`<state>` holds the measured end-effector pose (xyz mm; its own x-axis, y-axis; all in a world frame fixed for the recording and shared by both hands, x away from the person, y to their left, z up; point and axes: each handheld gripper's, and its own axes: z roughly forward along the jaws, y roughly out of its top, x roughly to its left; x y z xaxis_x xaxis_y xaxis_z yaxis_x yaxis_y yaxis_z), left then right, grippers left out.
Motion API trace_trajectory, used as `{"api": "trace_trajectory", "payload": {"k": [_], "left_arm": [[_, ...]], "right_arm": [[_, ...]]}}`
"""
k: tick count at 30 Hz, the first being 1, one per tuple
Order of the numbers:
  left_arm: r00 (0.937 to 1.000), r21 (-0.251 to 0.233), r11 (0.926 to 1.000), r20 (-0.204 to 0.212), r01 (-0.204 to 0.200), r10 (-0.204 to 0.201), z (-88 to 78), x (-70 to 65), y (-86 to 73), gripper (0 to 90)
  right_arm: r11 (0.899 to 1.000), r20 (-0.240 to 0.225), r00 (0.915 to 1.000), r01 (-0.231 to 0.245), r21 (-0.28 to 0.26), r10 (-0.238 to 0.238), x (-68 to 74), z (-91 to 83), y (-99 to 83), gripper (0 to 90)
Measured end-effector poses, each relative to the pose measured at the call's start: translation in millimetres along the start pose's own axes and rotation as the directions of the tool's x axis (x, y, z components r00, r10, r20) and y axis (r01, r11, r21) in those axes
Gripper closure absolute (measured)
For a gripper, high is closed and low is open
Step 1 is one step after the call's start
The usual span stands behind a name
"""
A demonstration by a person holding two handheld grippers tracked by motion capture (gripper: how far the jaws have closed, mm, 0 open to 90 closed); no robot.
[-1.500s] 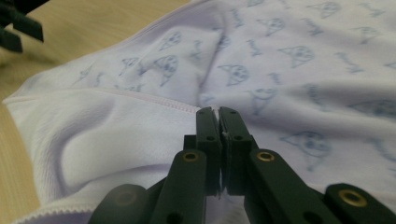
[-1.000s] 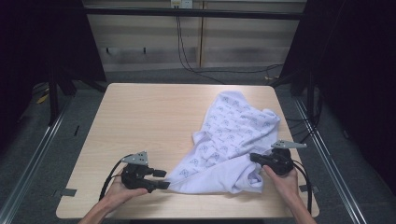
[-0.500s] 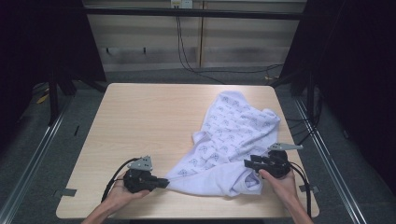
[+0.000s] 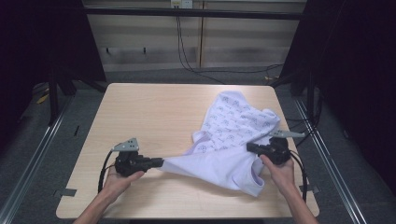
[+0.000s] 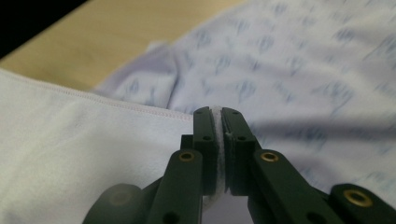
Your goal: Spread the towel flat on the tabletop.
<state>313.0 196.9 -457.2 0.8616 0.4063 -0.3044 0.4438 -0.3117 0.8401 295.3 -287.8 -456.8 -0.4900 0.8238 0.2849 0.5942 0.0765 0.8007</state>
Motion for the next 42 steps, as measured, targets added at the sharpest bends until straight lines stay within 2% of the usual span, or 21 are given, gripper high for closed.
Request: {"api": "trace_trajectory", "payload": {"k": [6, 11, 12, 14, 17, 19, 20, 21, 22, 23, 25, 28, 29, 30, 31, 32, 33, 35, 37, 39, 42], "left_arm": [[0.9990, -0.125, 0.9913, -0.025, -0.041, 0.038, -16.5, -5.4, 45.4, 88.3], [0.9961, -0.185, 0.9791, -0.039, -0.085, 0.079, -39.1, -21.8, 81.8, 88.2], [0.9952, -0.195, 0.9760, -0.037, -0.096, 0.090, -44.5, -25.0, 87.1, 88.2], [0.9929, -0.238, 0.9640, -0.023, -0.119, 0.117, -61.4, -34.6, 100.8, 88.2], [0.9853, -0.323, 0.9325, 0.002, -0.161, 0.171, -89.5, -53.3, 118.9, 88.0], [0.9805, -0.349, 0.9192, 0.005, -0.183, 0.196, -103.9, -68.6, 125.4, 88.0], [0.9725, -0.348, 0.9116, 0.000, -0.218, 0.233, -110.2, -78.8, 124.2, 88.0], [0.9692, -0.339, 0.9115, -0.003, -0.233, 0.246, -111.8, -84.5, 121.0, 88.0], [0.9665, -0.319, 0.9156, -0.004, -0.245, 0.257, -112.5, -89.2, 115.9, 88.0], [0.9674, -0.279, 0.9303, 0.017, -0.238, 0.253, -110.0, -93.9, 99.1, 88.0], [0.9765, -0.197, 0.9591, 0.032, -0.203, 0.213, -98.6, -92.8, 68.6, 87.9], [0.9861, -0.104, 0.9827, 0.049, -0.153, 0.159, -81.8, -84.7, 21.8, 87.9], [0.9902, -0.083, 0.9905, 0.076, -0.110, 0.117, -74.1, -81.6, 1.9, 87.8], [0.9912, -0.057, 0.9939, 0.088, -0.094, 0.099, -69.3, -81.5, -8.9, 87.8], [0.9904, 0.015, 0.9959, 0.107, -0.089, 0.087, -60.8, -86.8, -30.7, 87.8], [0.9904, 0.015, 0.9959, 0.107, -0.089, 0.087, -60.8, -86.8, -30.7, 87.8], [0.9854, 0.053, 0.9968, 0.163, -0.060, 0.050, -59.0, -96.5, -50.0, 87.7], [0.9807, 0.087, 0.9927, 0.184, -0.083, 0.066, -61.6, -106.6, -59.0, 87.5], [0.9663, 0.095, 0.9863, 0.233, -0.135, 0.110, -67.5, -113.7, -64.5, 81.8], [0.9678, 0.061, 0.9916, 0.232, -0.114, 0.097, -73.7, -109.5, -66.1, 71.0], [0.9709, 0.035, 0.9952, 0.225, -0.091, 0.081, -73.2, -99.3, -63.7, 69.5]], "right_arm": [[0.988, -0.001, 0.9998, 0.018, -0.153, -0.019, -1.8, -31.3, 52.9, 85.3], [0.970, -0.014, 0.9991, 0.034, -0.242, -0.039, 9.2, -60.0, 82.3, 85.3], [0.959, -0.022, 0.9975, 0.059, -0.277, -0.068, 17.2, -73.5, 91.6, 85.4], [0.942, -0.024, 0.9928, 0.104, -0.318, -0.118, 30.1, -88.2, 99.6, 85.5], [0.917, -0.050, 0.9821, 0.151, -0.369, -0.181, 53.1, -118.9, 115.0, 85.5], [0.910, -0.053, 0.9790, 0.162, -0.383, -0.197, 59.5, -126.0, 116.9, 85.5], [0.904, -0.066, 0.9759, 0.166, -0.394, -0.208, 64.6, -132.4, 117.1, 85.5], [0.905, -0.092, 0.9714, 0.167, -0.390, -0.219, 73.5, -140.4, 109.0, 85.5], [0.905, -0.092, 0.9714, 0.167, -0.390, -0.219, 73.5, -140.4, 109.0, 85.5], [0.908, -0.098, 0.9688, 0.175, -0.381, -0.228, 76.0, -141.8, 102.6, 85.5], [0.932, -0.141, 0.9676, 0.154, -0.329, -0.209, 78.8, -140.1, 68.8, 85.4], [0.963, -0.191, 0.9691, 0.106, -0.247, -0.156, 75.6, -131.8, 13.2, 85.4], [0.968, -0.202, 0.9696, 0.089, -0.234, -0.138, 74.5, -130.1, -1.0, 85.4], [0.978, -0.229, 0.9677, 0.059, -0.201, -0.106, 74.0, -127.9, -23.2, 85.4], [0.987, -0.212, 0.9730, 0.060, -0.151, -0.092, 78.3, -128.3, -49.0, 85.3], [0.987, -0.212, 0.9730, 0.060, -0.151, -0.092, 78.3, -128.3, -49.0, 85.3], [0.994, -0.210, 0.9736, 0.072, -0.087, -0.089, 89.2, -133.8, -70.1, 85.1], [0.995, -0.226, 0.9703, 0.071, -0.072, -0.086, 94.0, -137.8, -75.9, 84.7], [0.996, -0.251, 0.9638, 0.087, -0.027, -0.092, 106.0, -149.8, -87.1, 80.2], [0.996, -0.246, 0.9655, 0.084, -0.022, -0.087, 108.1, -159.8, -88.0, 73.1], [0.997, -0.236, 0.9691, 0.065, -0.036, -0.072, 100.8, -156.6, -84.9, 71.0]]}}
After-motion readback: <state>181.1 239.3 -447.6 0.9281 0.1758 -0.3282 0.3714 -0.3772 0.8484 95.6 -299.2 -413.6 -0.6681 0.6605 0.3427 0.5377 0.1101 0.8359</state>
